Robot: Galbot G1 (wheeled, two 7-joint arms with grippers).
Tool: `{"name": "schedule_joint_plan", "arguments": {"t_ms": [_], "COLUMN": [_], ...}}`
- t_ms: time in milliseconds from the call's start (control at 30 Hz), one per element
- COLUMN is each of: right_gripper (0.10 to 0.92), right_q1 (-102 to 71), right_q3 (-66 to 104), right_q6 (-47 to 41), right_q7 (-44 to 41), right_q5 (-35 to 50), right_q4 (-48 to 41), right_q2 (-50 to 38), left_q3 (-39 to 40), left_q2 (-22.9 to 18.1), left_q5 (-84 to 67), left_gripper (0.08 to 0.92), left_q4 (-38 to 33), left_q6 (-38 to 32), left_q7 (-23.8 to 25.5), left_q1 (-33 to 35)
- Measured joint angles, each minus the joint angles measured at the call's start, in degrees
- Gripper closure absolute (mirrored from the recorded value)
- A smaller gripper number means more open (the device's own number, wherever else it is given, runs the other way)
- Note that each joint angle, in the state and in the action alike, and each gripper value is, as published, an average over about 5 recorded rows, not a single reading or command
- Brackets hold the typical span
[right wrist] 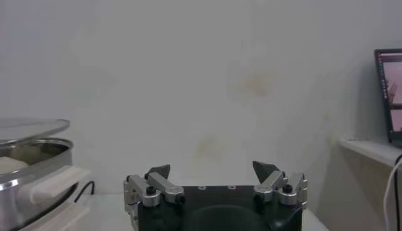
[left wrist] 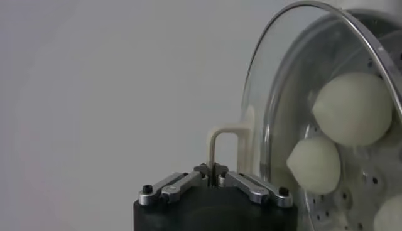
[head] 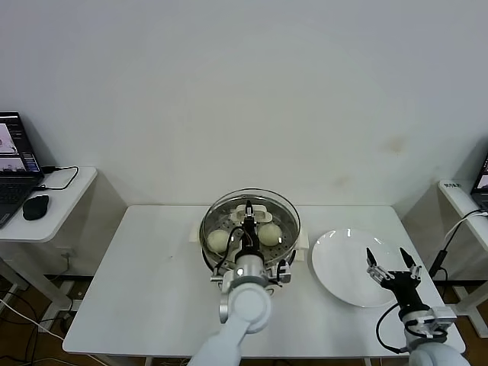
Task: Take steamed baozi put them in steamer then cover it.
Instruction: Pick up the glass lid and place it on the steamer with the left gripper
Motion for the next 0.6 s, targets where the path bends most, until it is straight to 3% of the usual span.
{"name": "schedule_joint_plan", "arguments": {"t_ms": [600], "right_gripper": [0.202], "right_q1": [0.28], "right_q3": [-0.06], "right_q6": [0.41], "right_q7": [-0.16], "right_q5": [-0.13], "right_q4": [-0.56], "right_q2": [0.04], "left_q3": [-0.85], "left_q2": [-0.37], "left_q5": [1.34], "left_gripper": [0.879], "left_q4": [0.89], "left_q6": [0.04], "left_q7": [1.61], "left_q1": [0.48]}}
